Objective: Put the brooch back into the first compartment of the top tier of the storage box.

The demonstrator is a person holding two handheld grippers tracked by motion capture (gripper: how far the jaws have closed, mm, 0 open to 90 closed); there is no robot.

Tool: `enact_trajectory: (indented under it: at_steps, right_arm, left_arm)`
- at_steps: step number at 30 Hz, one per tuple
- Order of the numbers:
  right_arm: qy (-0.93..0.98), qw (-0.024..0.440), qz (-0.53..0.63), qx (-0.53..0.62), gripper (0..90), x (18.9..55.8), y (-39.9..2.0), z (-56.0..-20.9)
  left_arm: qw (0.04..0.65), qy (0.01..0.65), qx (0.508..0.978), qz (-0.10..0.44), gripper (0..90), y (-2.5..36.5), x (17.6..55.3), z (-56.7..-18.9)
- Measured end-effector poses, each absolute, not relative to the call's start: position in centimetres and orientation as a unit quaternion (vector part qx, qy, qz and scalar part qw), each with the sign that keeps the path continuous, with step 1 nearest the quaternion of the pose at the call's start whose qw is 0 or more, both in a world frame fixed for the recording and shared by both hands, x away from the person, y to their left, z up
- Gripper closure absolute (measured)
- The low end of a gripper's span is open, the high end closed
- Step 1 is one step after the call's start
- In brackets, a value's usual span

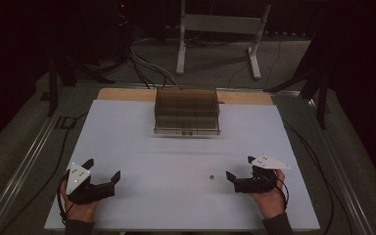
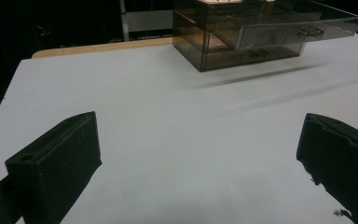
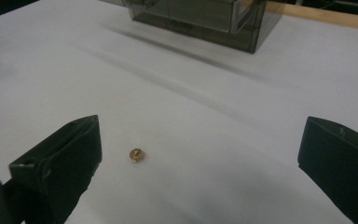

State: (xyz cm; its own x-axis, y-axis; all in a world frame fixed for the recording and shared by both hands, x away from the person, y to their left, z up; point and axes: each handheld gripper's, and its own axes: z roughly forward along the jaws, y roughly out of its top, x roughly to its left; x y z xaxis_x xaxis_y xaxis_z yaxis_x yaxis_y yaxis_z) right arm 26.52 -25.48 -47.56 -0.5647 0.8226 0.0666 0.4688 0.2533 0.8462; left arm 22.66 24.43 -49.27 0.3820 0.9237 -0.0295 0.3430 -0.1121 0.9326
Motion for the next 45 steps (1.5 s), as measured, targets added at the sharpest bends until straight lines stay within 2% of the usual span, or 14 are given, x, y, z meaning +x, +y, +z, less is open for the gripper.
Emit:
enact_trajectory:
  at_steps: [8,22,30,35,36,38,40,41,42,45]
  right_arm:
    - [0.782,0.172,0.420,0.427,3.6,27.2,-24.2,-47.8]
    - [0.802,0.166,0.397,0.413,3.9,28.0,-22.3,-48.1]
    - [0.815,0.143,0.386,0.407,6.0,28.5,-21.1,-48.7]
    - [0.828,0.138,0.366,0.402,18.7,28.7,-20.2,-49.2]
    - [0.831,0.138,0.362,0.400,23.6,28.8,-20.1,-49.3]
    - [0.836,0.138,0.355,0.396,42.0,28.8,-19.9,-49.5]
    - [0.841,0.133,0.350,0.391,50.2,28.9,-19.7,-49.7]
    - [0.841,0.133,0.350,0.391,50.2,28.9,-19.7,-49.7]
    - [0.849,0.129,0.342,0.383,60.1,28.9,-19.4,-49.9]
    - [0.858,0.123,0.331,0.373,67.5,29.0,-18.9,-50.2]
  left_arm:
    - [0.477,0.464,0.682,0.304,0.3,24.3,22.7,-49.3]
    - [0.475,0.459,0.688,0.302,0.3,24.0,22.7,-49.4]
    - [0.474,0.458,0.688,0.301,0.3,24.0,22.7,-49.4]
    - [0.474,0.458,0.689,0.302,0.3,24.0,22.7,-49.4]
    - [0.473,0.458,0.689,0.302,0.3,24.0,22.7,-49.4]
    - [0.473,0.458,0.689,0.302,0.3,24.0,22.7,-49.4]
    - [0.474,0.458,0.689,0.302,0.3,24.0,22.7,-49.4]
    - [0.474,0.458,0.689,0.302,0.3,24.0,22.7,-49.4]
    - [0.474,0.458,0.689,0.302,0.3,23.9,22.7,-49.4]
    - [0.474,0.458,0.689,0.302,0.3,23.9,22.7,-49.4]
